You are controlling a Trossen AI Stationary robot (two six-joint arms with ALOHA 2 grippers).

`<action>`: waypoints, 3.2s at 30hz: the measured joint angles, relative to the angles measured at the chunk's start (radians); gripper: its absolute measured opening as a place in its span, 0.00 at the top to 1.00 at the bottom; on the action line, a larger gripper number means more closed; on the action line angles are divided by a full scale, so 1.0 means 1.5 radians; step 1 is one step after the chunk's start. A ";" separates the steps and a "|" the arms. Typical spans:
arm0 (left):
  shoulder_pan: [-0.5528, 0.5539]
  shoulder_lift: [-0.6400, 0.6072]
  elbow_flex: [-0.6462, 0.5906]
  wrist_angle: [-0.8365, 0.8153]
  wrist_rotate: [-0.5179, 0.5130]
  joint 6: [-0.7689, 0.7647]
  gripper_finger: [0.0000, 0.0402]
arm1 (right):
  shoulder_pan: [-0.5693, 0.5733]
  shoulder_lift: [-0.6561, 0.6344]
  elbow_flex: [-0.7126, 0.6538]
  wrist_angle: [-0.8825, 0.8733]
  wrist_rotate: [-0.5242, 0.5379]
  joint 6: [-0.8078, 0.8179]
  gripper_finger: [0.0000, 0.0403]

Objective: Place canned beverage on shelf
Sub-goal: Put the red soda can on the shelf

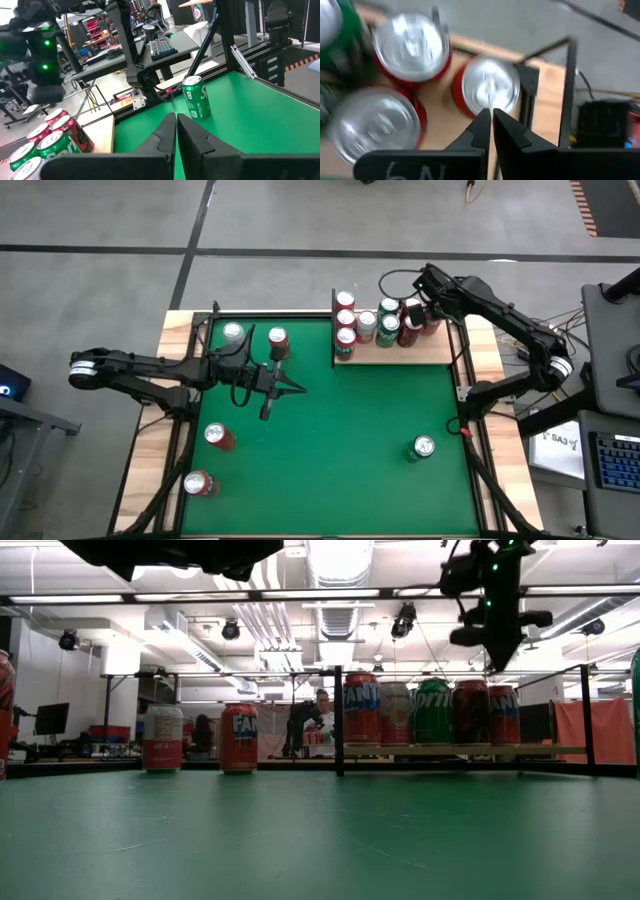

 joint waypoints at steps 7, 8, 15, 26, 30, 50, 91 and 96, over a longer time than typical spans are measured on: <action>0.000 0.000 0.000 0.007 0.000 -0.008 1.00 | 0.000 -0.015 -0.015 0.128 0.013 0.034 0.97; 0.000 0.000 0.000 0.008 0.000 -0.008 1.00 | 0.000 -0.013 -0.018 0.140 0.013 0.036 0.97; 0.000 0.000 0.000 0.008 0.000 -0.010 1.00 | 0.000 -0.006 -0.052 0.151 0.047 0.072 0.97; 0.000 -0.001 0.000 0.008 0.000 -0.010 1.00 | 0.000 -0.006 -0.114 0.171 0.046 0.087 0.97; 0.000 -0.001 0.000 0.008 0.000 -0.010 1.00 | 0.004 -0.009 -0.124 0.172 0.048 0.083 0.97; 0.000 -0.001 0.000 0.017 0.000 -0.020 1.00 | 0.031 -0.020 -0.099 0.114 0.037 0.034 0.97; -0.001 -0.001 0.000 0.018 0.000 -0.020 1.00 | 0.061 -0.036 -0.107 0.071 -0.002 0.089 0.97; -0.001 -0.001 0.000 0.018 0.000 -0.020 1.00 | 0.061 -0.036 -0.117 0.074 0.014 0.092 0.97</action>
